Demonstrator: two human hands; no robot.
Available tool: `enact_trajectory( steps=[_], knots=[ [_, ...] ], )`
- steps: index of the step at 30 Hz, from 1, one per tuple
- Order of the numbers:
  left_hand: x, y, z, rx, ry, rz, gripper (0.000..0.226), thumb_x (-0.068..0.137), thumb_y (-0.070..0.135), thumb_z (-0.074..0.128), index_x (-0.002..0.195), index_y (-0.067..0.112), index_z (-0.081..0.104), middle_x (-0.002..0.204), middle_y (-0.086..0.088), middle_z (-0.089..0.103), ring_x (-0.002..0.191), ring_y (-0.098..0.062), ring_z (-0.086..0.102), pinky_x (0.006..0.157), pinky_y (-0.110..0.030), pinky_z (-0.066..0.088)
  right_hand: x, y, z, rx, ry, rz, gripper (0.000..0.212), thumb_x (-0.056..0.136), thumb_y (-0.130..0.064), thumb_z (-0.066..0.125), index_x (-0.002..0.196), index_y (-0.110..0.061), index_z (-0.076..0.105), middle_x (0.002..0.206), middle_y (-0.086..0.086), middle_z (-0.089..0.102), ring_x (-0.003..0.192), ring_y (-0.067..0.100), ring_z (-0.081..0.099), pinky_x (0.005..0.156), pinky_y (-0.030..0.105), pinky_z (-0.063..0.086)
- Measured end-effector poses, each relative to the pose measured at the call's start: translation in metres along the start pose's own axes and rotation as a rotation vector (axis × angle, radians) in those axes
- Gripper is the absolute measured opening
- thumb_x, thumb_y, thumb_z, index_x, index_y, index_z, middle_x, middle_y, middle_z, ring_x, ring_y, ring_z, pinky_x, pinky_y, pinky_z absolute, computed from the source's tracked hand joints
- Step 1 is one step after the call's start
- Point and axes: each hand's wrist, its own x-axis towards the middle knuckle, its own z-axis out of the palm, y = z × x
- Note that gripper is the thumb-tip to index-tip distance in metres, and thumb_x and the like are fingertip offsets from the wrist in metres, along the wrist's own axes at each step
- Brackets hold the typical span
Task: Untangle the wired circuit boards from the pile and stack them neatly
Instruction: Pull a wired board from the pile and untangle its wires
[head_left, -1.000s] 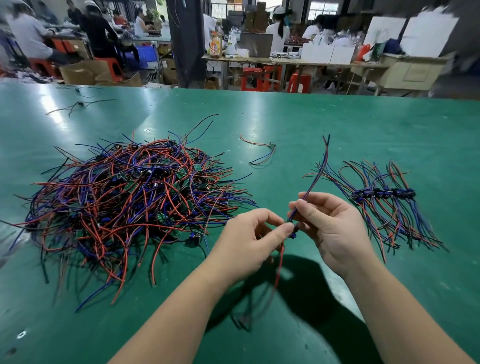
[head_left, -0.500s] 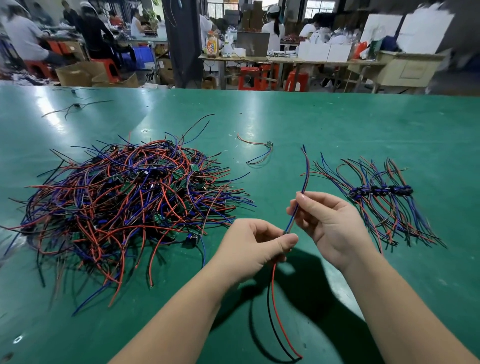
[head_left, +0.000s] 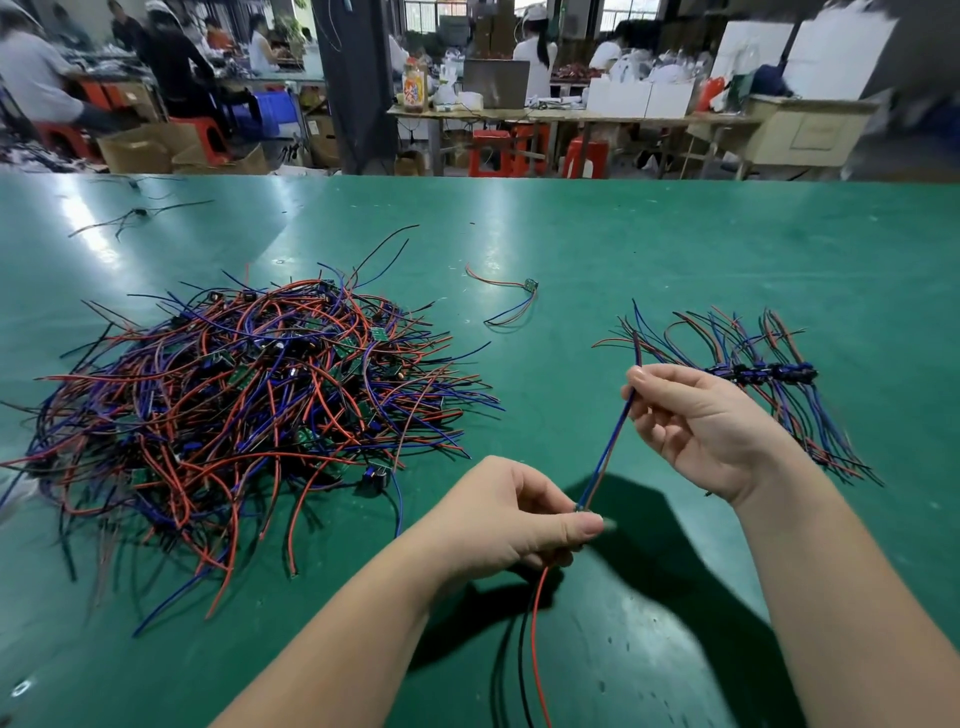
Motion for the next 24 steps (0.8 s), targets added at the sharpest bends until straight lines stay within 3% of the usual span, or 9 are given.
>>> enact_trajectory(
  steps=[4,7,12,19,24],
  knots=[
    [0.0013,-0.0021,0.0006,0.074,0.028,0.000,0.018,0.077,0.027,0.079,0.067,0.017,0.068,0.062,0.003,0.069,0.056,-0.006,0.064,0.050,-0.016,0.047,0.0008,-0.0030,-0.0026,0.000,0.034,-0.008,0.021,0.063,-0.003,0.067,0.084,-0.005,0.066,0.061,0.004,0.066,0.047,0.005,0.058,0.042,0.009,0.043],
    [0.0021,-0.0028,0.0015,0.084,0.035,-0.001,0.017,0.076,0.027,0.079,0.069,0.016,0.068,0.062,0.002,0.069,0.056,-0.006,0.065,0.050,-0.016,0.047,0.0018,-0.0051,-0.0040,0.084,0.078,-0.034,0.010,0.076,0.004,0.065,0.078,-0.006,0.062,0.058,0.003,0.066,0.050,0.009,0.064,0.045,0.011,0.048],
    [0.0025,-0.0025,0.0011,0.089,0.023,-0.003,0.017,0.077,0.026,0.079,0.067,0.017,0.069,0.061,0.004,0.069,0.055,-0.005,0.064,0.051,-0.015,0.047,0.0014,-0.0062,-0.0033,0.097,0.120,-0.077,0.011,0.084,-0.006,0.064,0.074,-0.006,0.060,0.054,0.000,0.062,0.053,0.012,0.067,0.046,0.012,0.050],
    [0.0061,-0.0062,0.0019,0.073,0.050,0.006,0.018,0.076,0.026,0.080,0.066,0.016,0.069,0.062,-0.001,0.069,0.053,-0.009,0.061,0.051,-0.018,0.047,0.0032,-0.0051,-0.0019,0.158,0.167,-0.111,0.006,0.084,0.003,0.062,0.081,0.000,0.057,0.055,0.006,0.065,0.056,0.020,0.070,0.048,0.014,0.052],
    [0.0076,-0.0073,0.0013,0.058,0.042,0.002,0.018,0.076,0.026,0.080,0.067,0.014,0.069,0.059,0.000,0.068,0.051,-0.009,0.061,0.050,-0.017,0.046,0.0035,-0.0055,-0.0001,0.217,0.182,-0.091,0.010,0.087,0.001,0.060,0.078,0.000,0.056,0.051,0.003,0.062,0.054,0.016,0.069,0.046,0.012,0.050]
  ],
)
